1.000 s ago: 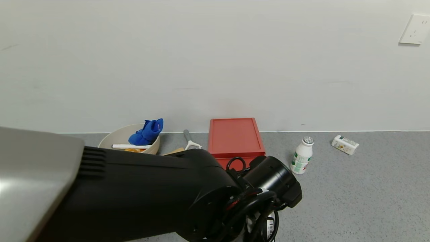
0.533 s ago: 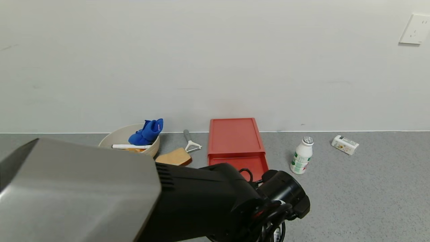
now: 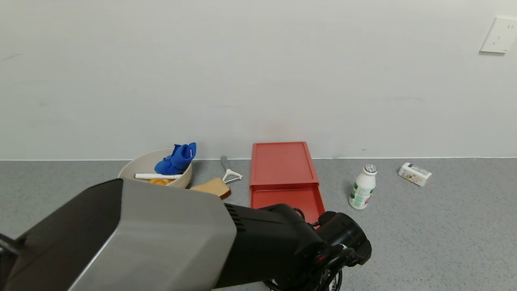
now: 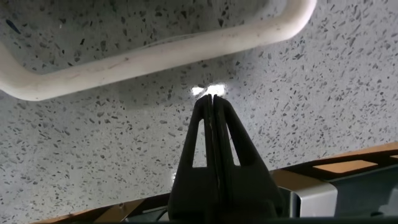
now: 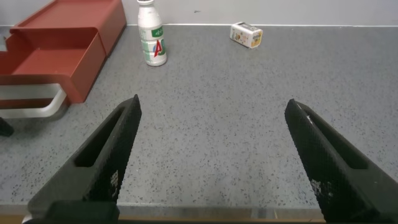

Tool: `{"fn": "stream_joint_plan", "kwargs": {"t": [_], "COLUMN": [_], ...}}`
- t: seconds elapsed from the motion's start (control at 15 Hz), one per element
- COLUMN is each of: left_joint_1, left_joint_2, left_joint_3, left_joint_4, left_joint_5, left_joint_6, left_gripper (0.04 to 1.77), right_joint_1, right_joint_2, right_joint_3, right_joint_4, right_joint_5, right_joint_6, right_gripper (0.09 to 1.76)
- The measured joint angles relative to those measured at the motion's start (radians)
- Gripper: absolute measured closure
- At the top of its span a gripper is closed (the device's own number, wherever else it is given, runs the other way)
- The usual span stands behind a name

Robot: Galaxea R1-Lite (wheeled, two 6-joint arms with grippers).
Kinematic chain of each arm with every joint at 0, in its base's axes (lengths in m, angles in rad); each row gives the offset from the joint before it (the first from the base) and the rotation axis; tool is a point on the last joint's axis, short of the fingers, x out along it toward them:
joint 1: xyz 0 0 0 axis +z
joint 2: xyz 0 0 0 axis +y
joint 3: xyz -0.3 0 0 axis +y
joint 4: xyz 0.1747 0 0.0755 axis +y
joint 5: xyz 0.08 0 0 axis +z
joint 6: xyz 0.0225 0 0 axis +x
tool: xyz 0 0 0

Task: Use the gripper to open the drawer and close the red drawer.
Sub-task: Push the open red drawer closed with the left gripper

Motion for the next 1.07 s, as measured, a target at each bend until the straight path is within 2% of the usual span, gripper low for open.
{"fn": "stream_joint_plan", "kwargs": {"t": [0.47,0.73,1.07], "left_joint_1": [0.021,0.035,0.066], "left_joint_2": [0.025,0.045,0.063], "left_joint_3": [-0.035,-0.074,-0.133], "left_joint_4": [0.000,0.004,0.007], "left_joint_5": [0.017,0.059,0.082], "left_joint_6": [0.004,0.013,0.051], "left_gripper": [1.70,1.70,1.70], "right_joint_1": [0.000,0.000,0.000], "right_joint_2": [0.000,0.000,0.000], "right_joint_3": [0.000,0.000,0.000], "right_joint_4": [0.000,0.000,0.000], "right_joint_5": [0.000,0.000,0.000], "right_joint_6": [0.000,0.000,0.000], "right_gripper": [0.15,0.15,0.15]}}
